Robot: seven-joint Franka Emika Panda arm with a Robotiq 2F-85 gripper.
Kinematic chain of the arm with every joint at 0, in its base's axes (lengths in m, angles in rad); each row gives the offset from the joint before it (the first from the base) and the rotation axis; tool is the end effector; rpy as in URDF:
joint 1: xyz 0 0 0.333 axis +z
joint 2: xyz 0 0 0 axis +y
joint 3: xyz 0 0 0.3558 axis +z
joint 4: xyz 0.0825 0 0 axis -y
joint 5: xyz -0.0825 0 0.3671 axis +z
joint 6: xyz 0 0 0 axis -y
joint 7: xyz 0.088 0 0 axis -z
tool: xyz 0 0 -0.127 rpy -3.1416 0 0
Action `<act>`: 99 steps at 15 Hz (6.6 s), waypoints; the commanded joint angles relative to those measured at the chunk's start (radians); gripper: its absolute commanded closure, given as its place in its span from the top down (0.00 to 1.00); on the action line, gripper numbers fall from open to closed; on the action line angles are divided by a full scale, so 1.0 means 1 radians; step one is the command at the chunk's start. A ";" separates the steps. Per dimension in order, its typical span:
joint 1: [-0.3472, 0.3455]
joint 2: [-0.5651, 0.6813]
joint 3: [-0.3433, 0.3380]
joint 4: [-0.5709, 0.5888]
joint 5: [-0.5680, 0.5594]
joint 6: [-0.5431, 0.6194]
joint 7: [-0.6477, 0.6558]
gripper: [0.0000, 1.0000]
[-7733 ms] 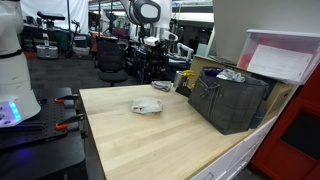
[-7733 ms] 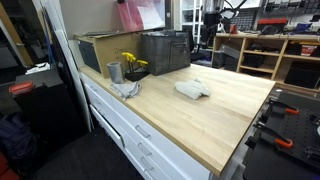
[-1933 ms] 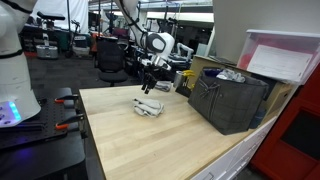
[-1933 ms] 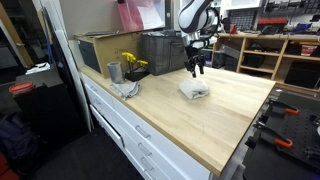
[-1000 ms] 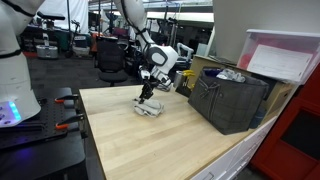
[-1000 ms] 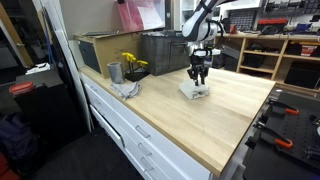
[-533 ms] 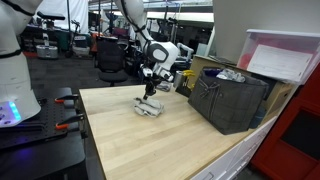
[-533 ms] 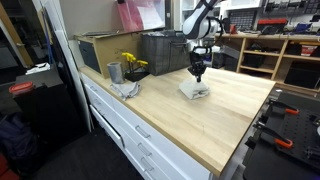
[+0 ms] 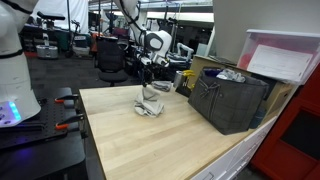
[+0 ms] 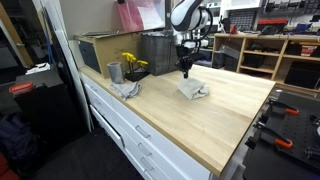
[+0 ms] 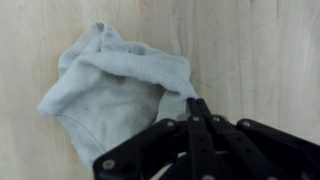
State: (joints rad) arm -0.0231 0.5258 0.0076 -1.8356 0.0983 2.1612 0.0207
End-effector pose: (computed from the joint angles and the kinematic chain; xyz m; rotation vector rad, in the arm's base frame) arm 0.6280 -0.0045 0.2547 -3.0433 0.1520 0.3063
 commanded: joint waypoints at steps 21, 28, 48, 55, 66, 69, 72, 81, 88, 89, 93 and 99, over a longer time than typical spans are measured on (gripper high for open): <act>-0.029 0.070 0.019 0.098 0.032 -0.018 -0.079 1.00; -0.095 0.201 0.022 0.180 0.140 -0.030 -0.067 1.00; -0.142 0.276 0.052 0.293 0.144 -0.023 -0.211 0.00; -0.093 0.214 0.096 0.334 0.136 -0.047 -0.200 0.00; 0.055 0.271 0.195 0.578 0.141 -0.203 -0.230 0.35; 0.042 0.253 0.169 0.544 0.132 -0.197 -0.231 0.57; 0.007 0.218 0.112 0.455 0.110 -0.163 -0.218 0.81; -0.092 0.223 0.025 0.213 0.069 -0.109 -0.237 1.00; -0.073 0.254 0.031 0.120 0.053 -0.075 -0.234 0.74; -0.071 0.255 0.029 0.111 0.043 -0.064 -0.238 0.71; -0.076 0.239 0.025 0.070 0.020 -0.023 -0.239 0.46; -0.092 0.213 0.017 0.050 0.020 -0.017 -0.228 0.02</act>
State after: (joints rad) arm -0.1020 0.7872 0.0292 -1.7286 0.1234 2.1222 -0.2113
